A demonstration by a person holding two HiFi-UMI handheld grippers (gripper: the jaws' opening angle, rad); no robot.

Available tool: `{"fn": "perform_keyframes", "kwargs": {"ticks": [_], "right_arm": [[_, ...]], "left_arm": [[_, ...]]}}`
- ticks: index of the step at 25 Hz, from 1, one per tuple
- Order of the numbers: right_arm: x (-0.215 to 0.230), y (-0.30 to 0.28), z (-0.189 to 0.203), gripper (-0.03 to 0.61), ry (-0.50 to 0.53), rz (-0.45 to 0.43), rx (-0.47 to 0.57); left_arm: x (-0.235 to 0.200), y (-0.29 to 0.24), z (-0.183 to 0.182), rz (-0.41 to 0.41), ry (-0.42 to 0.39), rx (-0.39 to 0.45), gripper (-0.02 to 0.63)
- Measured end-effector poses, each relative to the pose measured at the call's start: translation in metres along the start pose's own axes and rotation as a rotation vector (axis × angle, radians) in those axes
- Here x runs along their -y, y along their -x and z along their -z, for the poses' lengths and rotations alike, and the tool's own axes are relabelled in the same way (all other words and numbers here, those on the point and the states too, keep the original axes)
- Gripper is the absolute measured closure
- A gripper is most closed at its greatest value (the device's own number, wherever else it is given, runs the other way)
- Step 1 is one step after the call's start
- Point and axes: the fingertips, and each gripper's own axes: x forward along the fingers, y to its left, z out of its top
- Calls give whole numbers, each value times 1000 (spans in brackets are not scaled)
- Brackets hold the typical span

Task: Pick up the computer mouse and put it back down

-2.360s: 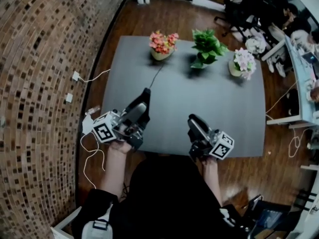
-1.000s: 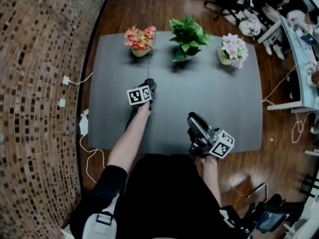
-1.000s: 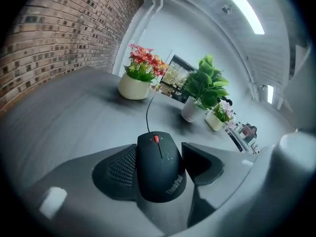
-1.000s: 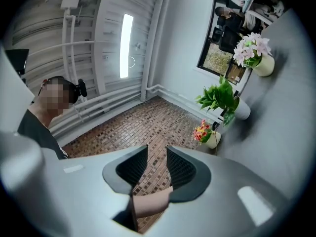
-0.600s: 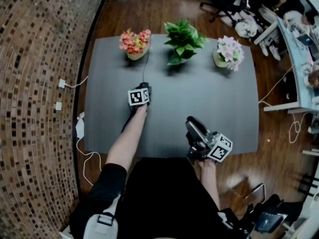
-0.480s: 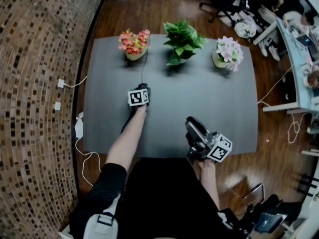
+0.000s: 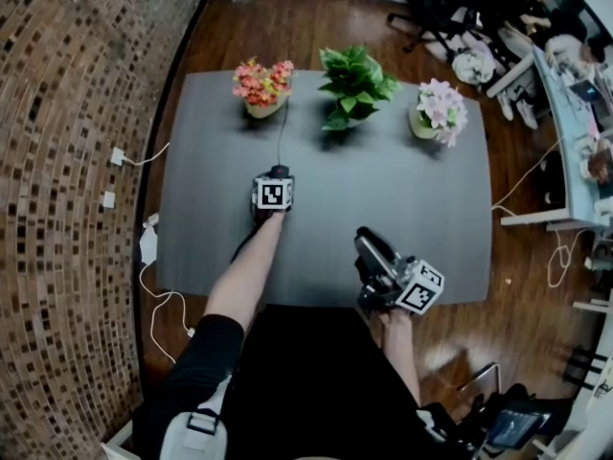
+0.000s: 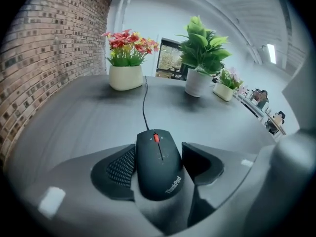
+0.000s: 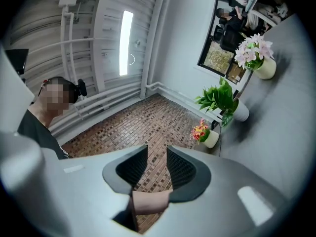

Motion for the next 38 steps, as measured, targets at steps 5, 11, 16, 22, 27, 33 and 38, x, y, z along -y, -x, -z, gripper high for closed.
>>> {"fn": "perform_keyframes", "kwargs": {"ticks": [5, 11, 16, 22, 27, 33, 38], "right_arm": [[-7, -10, 6, 483, 2, -21, -20], [-14, -21, 11, 483, 5, -43, -41], [-23, -33, 18, 483, 5, -70, -60], [-37, -52, 35, 483, 7, -93, -85], [-46, -64, 45, 483, 28, -97, -94], [-60, -69, 62, 483, 36, -63, -92], [-66, -124, 94, 483, 41, -162, -164]], "left_arm": [[-2, 10, -3, 32, -41, 64, 214], [-28, 68, 0, 43, 36, 209, 206], [-40, 130, 3, 131, 199, 319, 206], [10, 242, -14, 547, 337, 513, 276], [41, 327, -8, 945, 473, 692, 295], [66, 406, -25, 1223, 460, 796, 295], [39, 426, -46, 1215, 383, 853, 295]]}}
